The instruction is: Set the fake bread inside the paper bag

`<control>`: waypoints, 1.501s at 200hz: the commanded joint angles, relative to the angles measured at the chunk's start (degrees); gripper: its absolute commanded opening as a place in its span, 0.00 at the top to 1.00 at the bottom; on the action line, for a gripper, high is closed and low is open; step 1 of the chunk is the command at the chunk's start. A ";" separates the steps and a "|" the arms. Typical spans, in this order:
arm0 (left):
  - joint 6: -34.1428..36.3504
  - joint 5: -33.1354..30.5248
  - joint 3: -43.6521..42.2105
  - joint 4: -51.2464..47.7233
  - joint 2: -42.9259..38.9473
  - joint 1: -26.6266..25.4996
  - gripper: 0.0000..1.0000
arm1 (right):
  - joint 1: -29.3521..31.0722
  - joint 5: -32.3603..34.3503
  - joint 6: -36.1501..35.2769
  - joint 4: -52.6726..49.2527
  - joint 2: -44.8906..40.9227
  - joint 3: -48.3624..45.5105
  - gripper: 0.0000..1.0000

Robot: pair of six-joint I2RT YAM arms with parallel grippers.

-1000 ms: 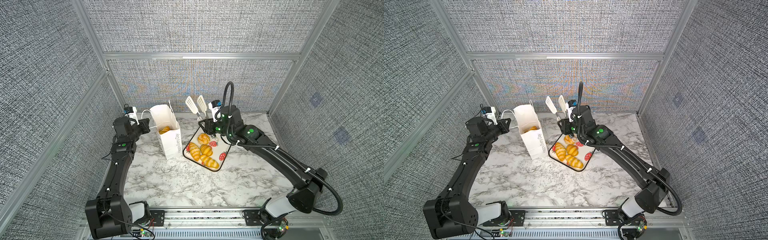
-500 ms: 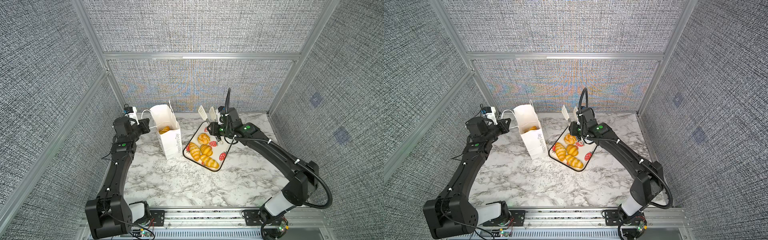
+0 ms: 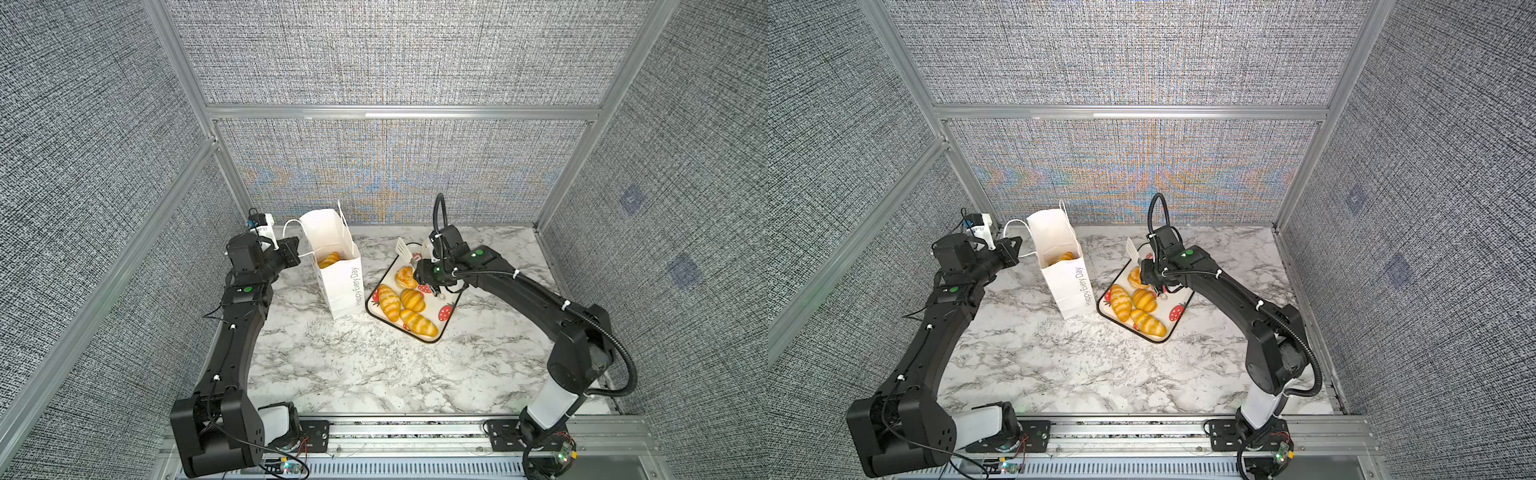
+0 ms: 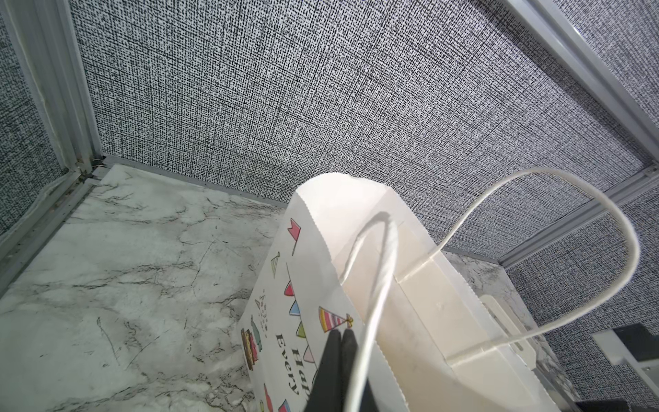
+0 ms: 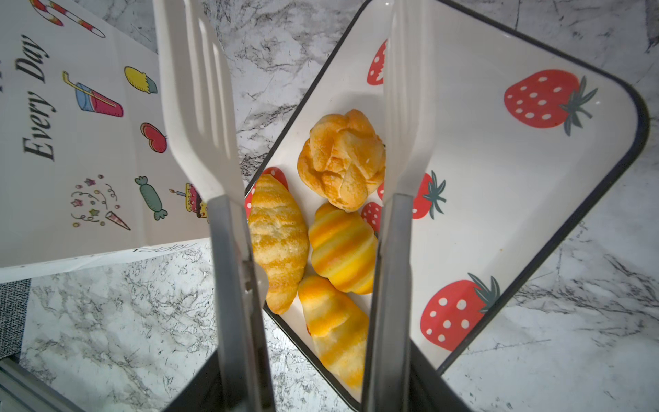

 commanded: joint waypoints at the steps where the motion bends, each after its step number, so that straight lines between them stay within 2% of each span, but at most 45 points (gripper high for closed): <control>1: 0.35 0.33 -0.30 1.47 0.03 0.09 1.00 | -0.15 -0.02 0.21 -0.08 0.24 -0.44 0.43; 57: 0.25 0.41 -0.38 1.49 0.12 0.09 1.00 | -0.27 -0.33 0.30 -0.70 1.73 -1.75 0.43; 103: 0.20 0.51 -0.38 1.57 0.06 0.04 1.00 | -0.22 -1.06 0.30 -0.56 2.66 -2.52 0.36; 300: 0.02 0.68 -0.47 1.67 0.11 0.09 1.00 | 1.72 -2.04 1.18 0.59 6.14 -4.33 0.35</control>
